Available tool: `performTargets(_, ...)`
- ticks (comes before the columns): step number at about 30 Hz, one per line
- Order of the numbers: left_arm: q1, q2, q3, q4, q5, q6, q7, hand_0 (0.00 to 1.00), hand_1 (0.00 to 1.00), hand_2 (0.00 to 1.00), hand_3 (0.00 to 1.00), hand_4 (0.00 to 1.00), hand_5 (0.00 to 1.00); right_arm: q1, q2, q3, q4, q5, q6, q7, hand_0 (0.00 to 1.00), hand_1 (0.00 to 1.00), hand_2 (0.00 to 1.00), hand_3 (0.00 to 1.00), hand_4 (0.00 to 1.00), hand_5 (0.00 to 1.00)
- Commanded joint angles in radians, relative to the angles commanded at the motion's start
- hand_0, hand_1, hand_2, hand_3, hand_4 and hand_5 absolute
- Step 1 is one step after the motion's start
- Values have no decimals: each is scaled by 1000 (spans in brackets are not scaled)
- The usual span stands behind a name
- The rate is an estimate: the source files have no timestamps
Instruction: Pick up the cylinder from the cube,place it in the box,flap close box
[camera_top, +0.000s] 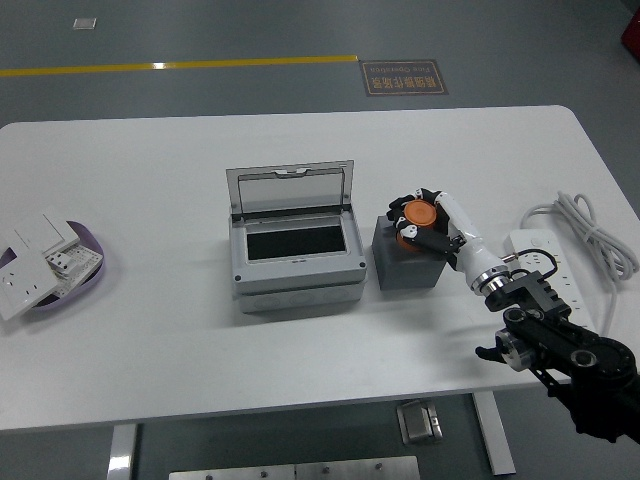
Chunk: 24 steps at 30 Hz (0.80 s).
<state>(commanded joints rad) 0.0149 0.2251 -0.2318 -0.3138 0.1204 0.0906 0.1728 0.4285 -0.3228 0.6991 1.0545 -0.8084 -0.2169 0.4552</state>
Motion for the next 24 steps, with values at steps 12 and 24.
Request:
performTargets(12,3,1,-5,-1,6,0,3,619,642,628,635,692,246,22,-9,-28,160,1,-138,14,452,446,400,292,2,2)
performTargets(24,5,2,-9,-2,12,0,7,620,642,628,634,691,245,143,45,-178,284,-236,-323,-170,165,278,357,254,2,2)
